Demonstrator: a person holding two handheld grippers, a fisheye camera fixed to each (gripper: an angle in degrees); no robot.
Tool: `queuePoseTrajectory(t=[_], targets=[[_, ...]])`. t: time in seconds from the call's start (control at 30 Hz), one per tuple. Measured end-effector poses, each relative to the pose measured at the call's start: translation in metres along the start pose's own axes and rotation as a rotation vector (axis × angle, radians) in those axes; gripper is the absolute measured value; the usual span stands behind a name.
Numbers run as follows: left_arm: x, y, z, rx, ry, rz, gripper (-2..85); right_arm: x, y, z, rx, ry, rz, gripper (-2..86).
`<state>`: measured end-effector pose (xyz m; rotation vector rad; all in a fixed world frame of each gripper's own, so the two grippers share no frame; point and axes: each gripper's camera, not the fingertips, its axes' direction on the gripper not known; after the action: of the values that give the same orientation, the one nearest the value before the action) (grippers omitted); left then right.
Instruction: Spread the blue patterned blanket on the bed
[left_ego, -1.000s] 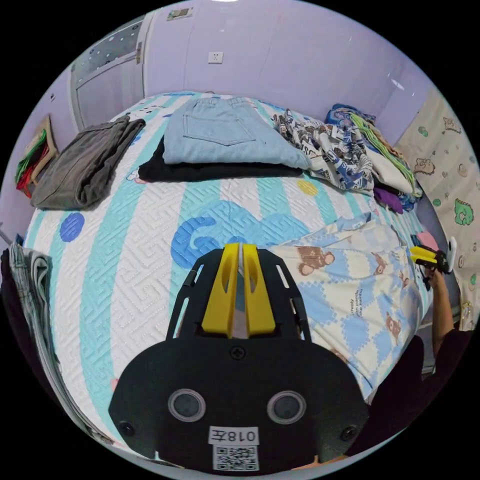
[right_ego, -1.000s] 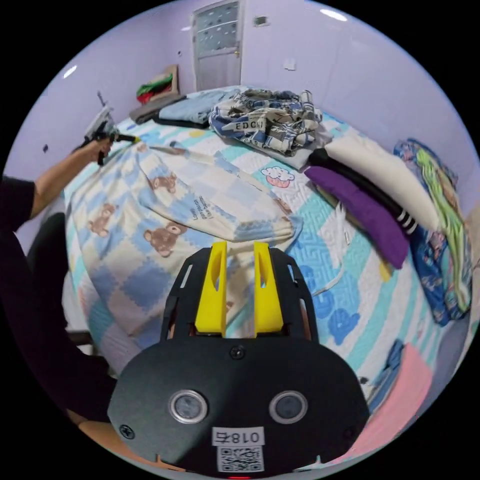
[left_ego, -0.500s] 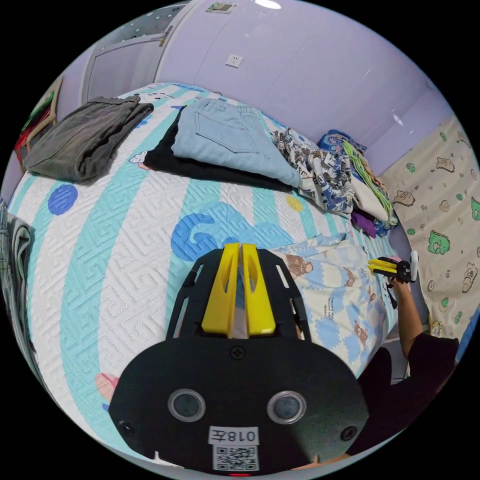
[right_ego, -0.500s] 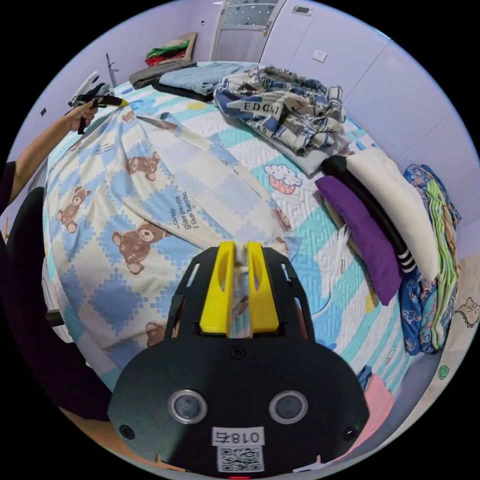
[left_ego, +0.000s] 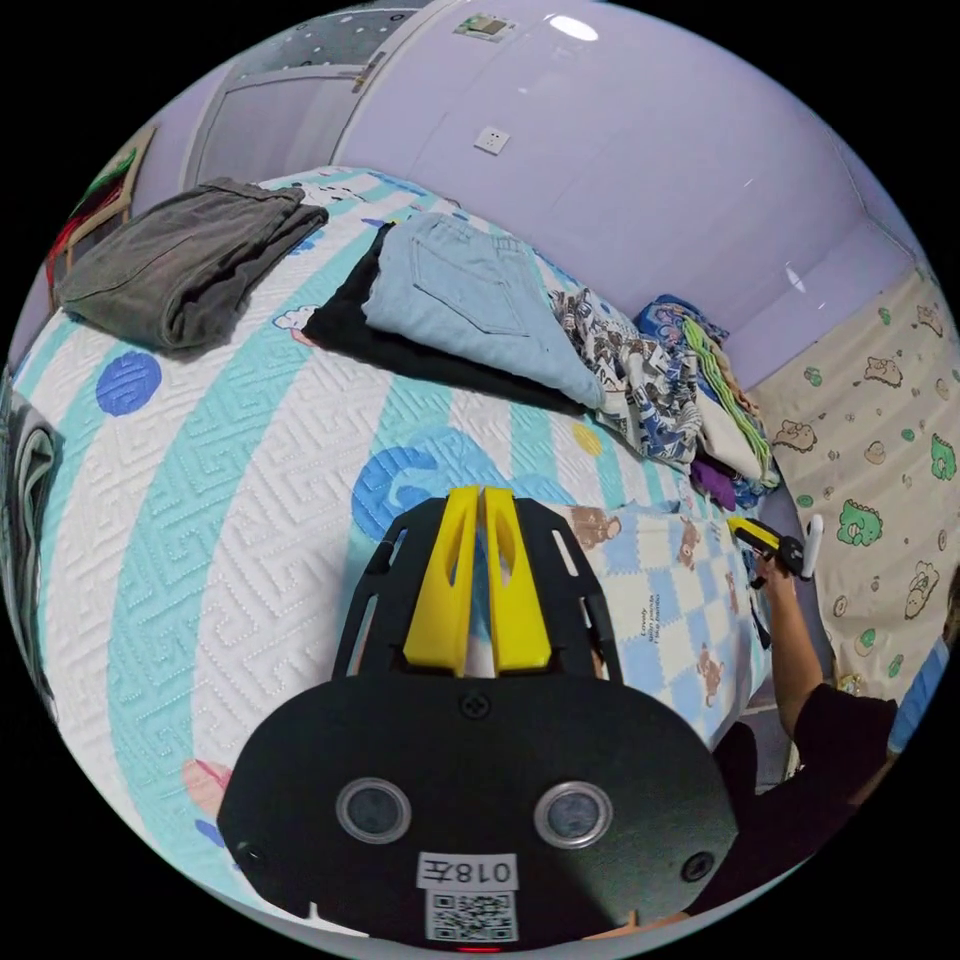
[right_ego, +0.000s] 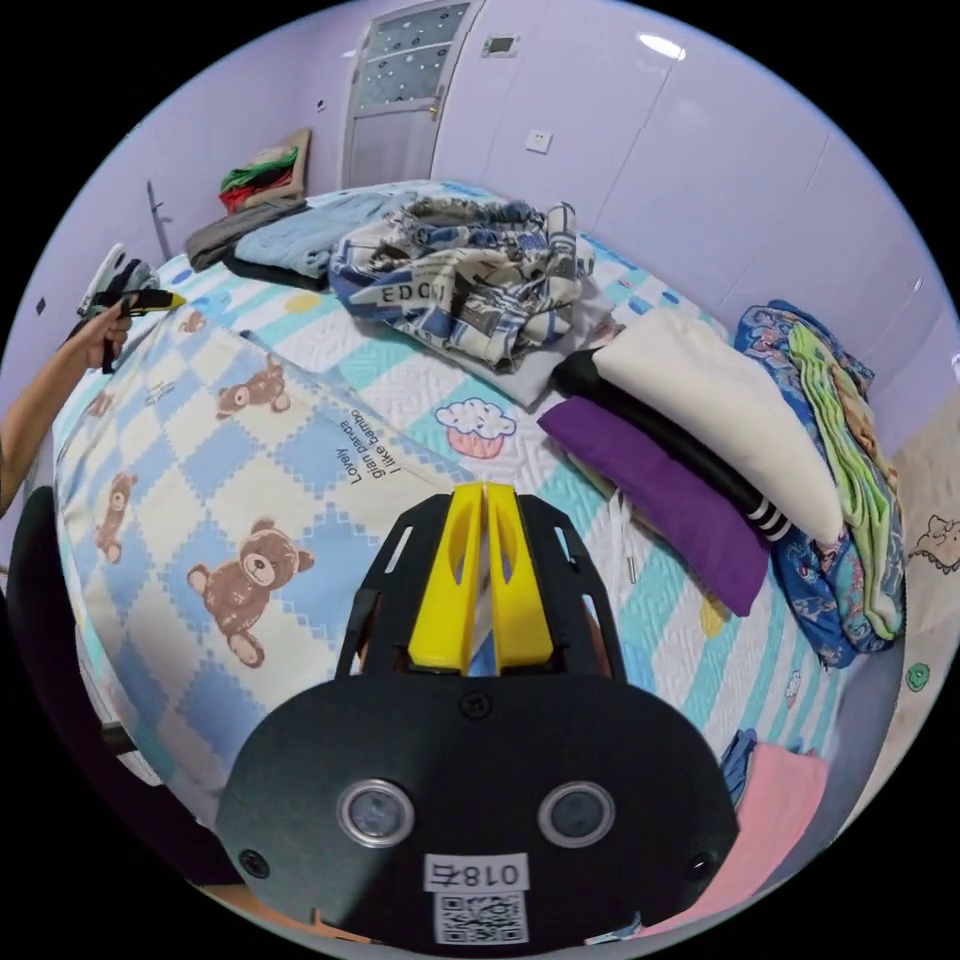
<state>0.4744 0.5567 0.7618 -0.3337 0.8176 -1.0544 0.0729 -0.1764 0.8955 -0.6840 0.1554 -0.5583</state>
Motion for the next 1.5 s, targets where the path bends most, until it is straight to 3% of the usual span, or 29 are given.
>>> queuePoseTrajectory(t=[0.27, 0.47, 0.6, 0.73, 0.8, 0.9, 1.0, 1.2, 1.33, 1.5], targets=[[-0.017, -0.003, 0.011, -0.068, 0.023, -0.104, -0.8, 0.025, 0.010, 0.048, -0.050, -0.078, 0.140, 7.7], [-0.018, 0.017, -0.047, 0.058, -0.018, -0.152, -0.1, 0.101, 0.076, 0.009, 0.193, -0.228, 0.495, 9.0], [0.025, 0.037, -0.083, 0.118, -0.061, 0.023, -0.8, 0.109, 0.101, 0.014, 0.131, -0.198, 0.470, 8.7], [0.085, 0.047, -0.058, 0.000, -0.068, 0.252, -1.0, 0.099, 0.102, 0.037, 0.082, -0.208, 0.406, 9.5], [0.106, 0.050, -0.038, -0.071, -0.105, 0.322, -1.0, 0.094, 0.096, 0.049, 0.048, -0.184, 0.361, 9.5], [0.125, 0.056, -0.009, -0.172, -0.260, 0.384, -1.0, 0.080, 0.089, 0.073, -0.105, 0.048, 0.205, 8.7], [0.128, 0.056, -0.012, -0.173, -0.273, 0.380, -1.0, 0.103, 0.102, 0.074, -0.122, 0.179, 0.266, 8.3], [0.124, 0.064, -0.047, -0.127, -0.231, 0.329, -1.0, 0.157, 0.163, 0.042, 0.044, -0.034, 0.480, 9.5], [0.117, 0.090, -0.109, -0.043, -0.165, 0.284, -1.0, 0.179, 0.238, 0.008, 0.169, -0.306, 0.661, 9.4], [0.111, 0.158, -0.187, 0.017, -0.089, 0.232, -0.9, 0.155, 0.330, -0.013, 0.132, -0.512, 0.793, 9.7]])
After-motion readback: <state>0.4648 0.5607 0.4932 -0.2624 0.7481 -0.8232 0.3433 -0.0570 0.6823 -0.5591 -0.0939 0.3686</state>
